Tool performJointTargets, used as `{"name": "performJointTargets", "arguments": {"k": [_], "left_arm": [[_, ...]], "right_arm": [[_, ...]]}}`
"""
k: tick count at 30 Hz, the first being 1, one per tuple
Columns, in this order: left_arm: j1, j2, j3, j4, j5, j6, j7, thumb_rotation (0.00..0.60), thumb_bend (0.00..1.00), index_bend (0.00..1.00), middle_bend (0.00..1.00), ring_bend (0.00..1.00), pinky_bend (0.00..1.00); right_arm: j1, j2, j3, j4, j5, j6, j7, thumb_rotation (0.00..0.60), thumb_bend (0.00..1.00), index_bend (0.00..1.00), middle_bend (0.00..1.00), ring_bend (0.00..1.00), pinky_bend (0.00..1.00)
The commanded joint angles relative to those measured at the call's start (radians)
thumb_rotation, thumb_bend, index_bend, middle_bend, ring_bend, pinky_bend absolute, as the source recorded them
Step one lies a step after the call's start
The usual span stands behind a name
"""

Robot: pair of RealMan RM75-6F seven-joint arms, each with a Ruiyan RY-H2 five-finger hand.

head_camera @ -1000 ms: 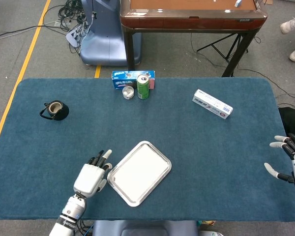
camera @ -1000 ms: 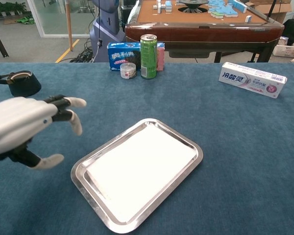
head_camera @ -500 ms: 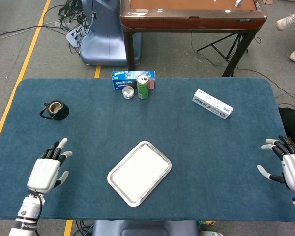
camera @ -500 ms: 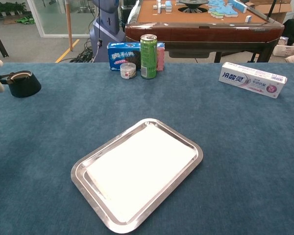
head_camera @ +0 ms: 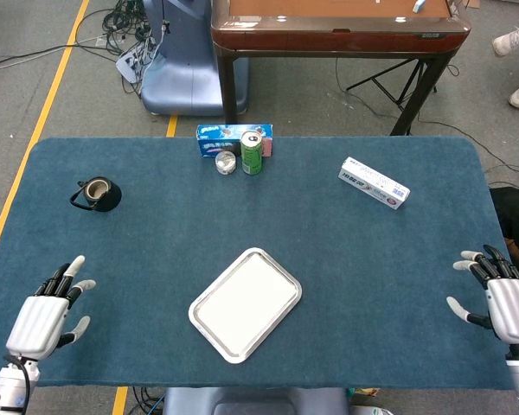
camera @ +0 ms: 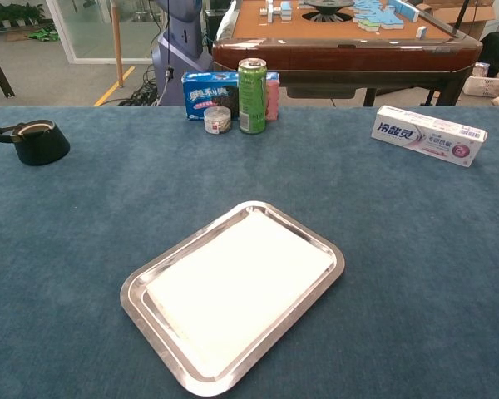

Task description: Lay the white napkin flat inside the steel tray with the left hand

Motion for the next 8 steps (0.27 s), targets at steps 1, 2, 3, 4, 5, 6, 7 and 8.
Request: {"name": "performJointTargets", "arguments": {"k": [1,2,3,4,5,6,7,8], "left_arm": [[0.0,0.007,-0.013,0.01,-0.018,-0.013,-0.016,0.6,0.29,0.28,0.02,0.0,0.18],[0.001,0.007,-0.017,0.011,-0.026,-0.016,-0.018,0.6,0.29,0.28,0.02,0.0,0.18],[0.001,0.007,-0.022,0.012,-0.032,-0.017,-0.019,0.6,0.29,0.28,0.02,0.0,0.18],[0.002,0.005,-0.028,0.014,-0.039,-0.017,-0.019,0.6,0.29,0.28,0.02,0.0,0.18],[0.002,0.004,-0.03,0.015,-0.042,-0.017,-0.018,0.6,0.29,0.28,0.02,0.0,0.18],[0.003,0.002,-0.035,0.018,-0.047,-0.017,-0.017,0.6,0.29,0.28,0.02,0.0,0.18],[0.004,-0.001,-0.038,0.02,-0.05,-0.017,-0.016,0.6,0.29,0.28,0.02,0.0,0.18],[0.006,-0.004,-0.041,0.023,-0.052,-0.017,-0.013,0.6,0.29,0.28,0.02,0.0,0.18]], "right_arm": [[0.007,-0.003,0.005,0.009,0.015,-0.018,0.003,0.6,0.21,0.35,0.26,0.1,0.2],[0.011,-0.004,0.007,0.013,0.022,-0.027,0.006,0.6,0.21,0.35,0.26,0.1,0.2],[0.014,-0.004,0.009,0.016,0.03,-0.035,0.009,0.6,0.21,0.35,0.26,0.1,0.2],[0.018,-0.004,0.012,0.021,0.039,-0.046,0.013,0.6,0.21,0.35,0.26,0.1,0.2],[0.02,-0.004,0.012,0.023,0.042,-0.051,0.015,0.6,0.21,0.35,0.26,0.1,0.2],[0.023,-0.004,0.013,0.025,0.048,-0.059,0.017,0.6,0.21,0.35,0.26,0.1,0.2],[0.024,-0.003,0.013,0.026,0.049,-0.062,0.019,0.6,0.21,0.35,0.26,0.1,0.2],[0.024,-0.001,0.013,0.024,0.048,-0.062,0.021,0.6,0.21,0.35,0.26,0.1,0.2]]}}
